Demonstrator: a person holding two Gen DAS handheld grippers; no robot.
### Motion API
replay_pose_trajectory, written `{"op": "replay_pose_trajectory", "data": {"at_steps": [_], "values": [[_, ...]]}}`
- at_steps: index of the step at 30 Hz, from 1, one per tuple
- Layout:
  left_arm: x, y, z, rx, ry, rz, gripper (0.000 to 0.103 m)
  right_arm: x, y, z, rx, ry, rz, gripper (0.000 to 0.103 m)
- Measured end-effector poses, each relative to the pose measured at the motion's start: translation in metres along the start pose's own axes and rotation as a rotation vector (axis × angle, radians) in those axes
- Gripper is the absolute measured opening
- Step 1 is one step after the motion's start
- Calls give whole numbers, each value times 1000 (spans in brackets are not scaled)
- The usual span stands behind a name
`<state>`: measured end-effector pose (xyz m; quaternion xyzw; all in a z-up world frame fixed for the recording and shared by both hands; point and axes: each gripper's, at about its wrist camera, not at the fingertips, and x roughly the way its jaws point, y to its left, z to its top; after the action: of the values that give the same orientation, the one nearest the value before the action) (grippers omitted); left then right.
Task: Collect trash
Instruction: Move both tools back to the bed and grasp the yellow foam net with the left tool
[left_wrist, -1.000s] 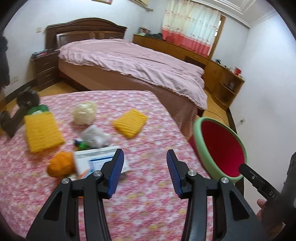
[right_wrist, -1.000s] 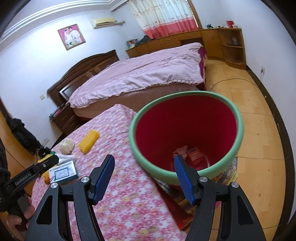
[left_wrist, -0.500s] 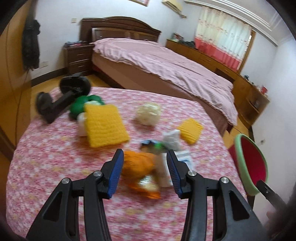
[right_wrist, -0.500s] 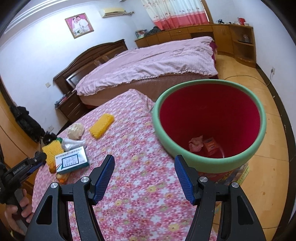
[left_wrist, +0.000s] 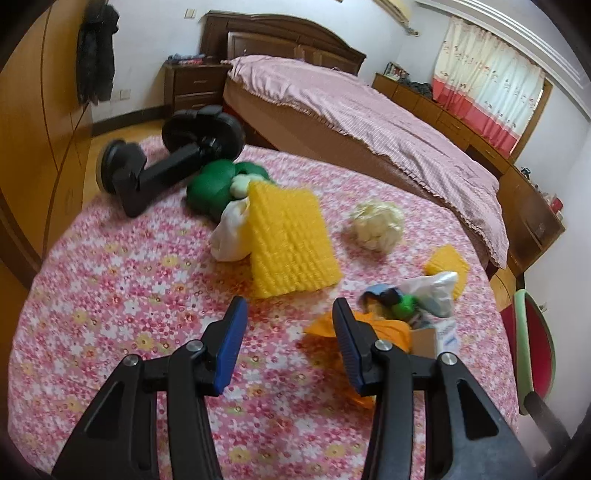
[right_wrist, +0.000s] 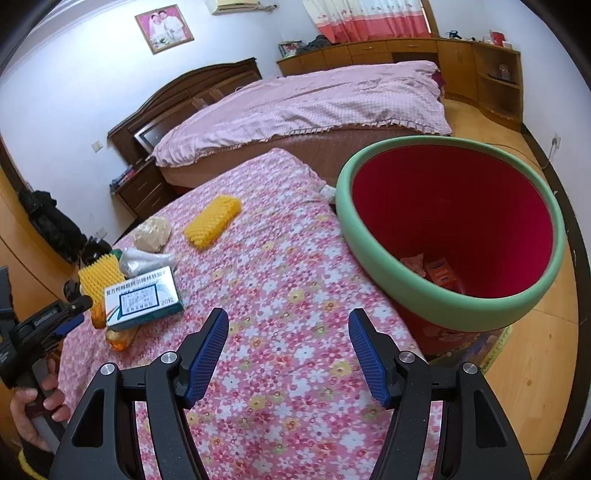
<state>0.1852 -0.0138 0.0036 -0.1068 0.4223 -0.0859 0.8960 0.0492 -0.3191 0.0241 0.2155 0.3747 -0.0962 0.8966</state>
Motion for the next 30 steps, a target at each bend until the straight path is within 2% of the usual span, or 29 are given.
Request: {"op": "replay_pose_trajectory", "data": {"at_steps": [4,11,14,16,19,21,24,30], "values": [[13,8,1,-29,8,0,48,6,2,0,-10,10,-9,69],[24,9,8,-60,-6,-96,48,19,3,2,-11,31,-14,70],[27,4,12,-45,-22,-108,48,26,5,3,-14,44,-13,70],[31,2,15,-44,-25,-108,45,30,6,3,-17,51,-11,70],[37,3,17,-52,-20,-122,31,34,8,3,-25,56,-11,70],[39,3,18,-57,-13,-152,17,36,10,4,-31,58,-10,70],[35,2,17,-45,-19,-184,12,38,14,6,-40,61,-3,70],[7,0,11,-10,-56,-235,11,38,32,7,-78,71,38,70]]}}
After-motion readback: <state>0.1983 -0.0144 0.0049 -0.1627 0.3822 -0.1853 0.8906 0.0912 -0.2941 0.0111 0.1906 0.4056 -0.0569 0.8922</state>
